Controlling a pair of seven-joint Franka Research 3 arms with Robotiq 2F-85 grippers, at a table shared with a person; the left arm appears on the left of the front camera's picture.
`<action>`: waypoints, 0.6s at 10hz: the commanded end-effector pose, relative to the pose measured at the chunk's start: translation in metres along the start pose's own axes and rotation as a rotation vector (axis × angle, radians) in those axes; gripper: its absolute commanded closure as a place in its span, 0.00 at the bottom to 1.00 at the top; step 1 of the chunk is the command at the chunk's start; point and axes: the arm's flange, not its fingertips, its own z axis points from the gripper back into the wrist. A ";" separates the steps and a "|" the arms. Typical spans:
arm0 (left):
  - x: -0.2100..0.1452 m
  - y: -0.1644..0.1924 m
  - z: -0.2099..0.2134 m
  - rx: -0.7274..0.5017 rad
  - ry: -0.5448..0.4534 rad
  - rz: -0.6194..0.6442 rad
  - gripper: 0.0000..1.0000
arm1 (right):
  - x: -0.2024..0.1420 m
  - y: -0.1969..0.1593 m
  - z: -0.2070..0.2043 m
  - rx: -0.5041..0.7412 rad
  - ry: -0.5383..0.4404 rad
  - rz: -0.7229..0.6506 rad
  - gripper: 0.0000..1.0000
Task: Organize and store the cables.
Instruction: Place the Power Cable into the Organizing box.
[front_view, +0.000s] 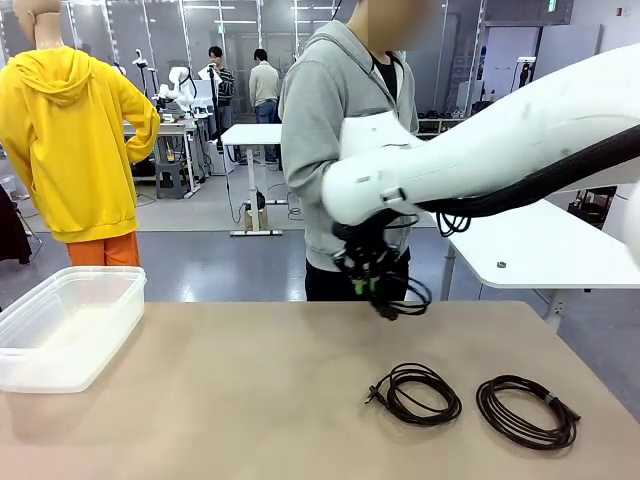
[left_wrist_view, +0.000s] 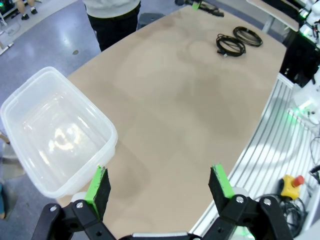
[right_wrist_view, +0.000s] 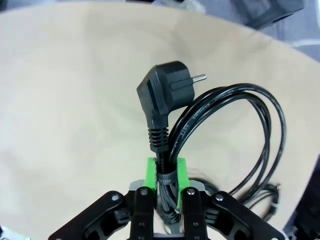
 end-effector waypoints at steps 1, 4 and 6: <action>0.000 0.000 0.001 -0.018 -0.014 -0.013 0.00 | 0.023 0.043 -0.012 0.001 -0.005 -0.026 0.81; 0.000 0.000 0.001 -0.018 -0.014 -0.013 0.00 | 0.016 0.115 -0.034 0.037 -0.018 0.070 0.81; 0.000 0.000 0.001 -0.018 -0.014 -0.013 0.00 | 0.008 0.145 -0.052 0.074 0.020 0.138 0.81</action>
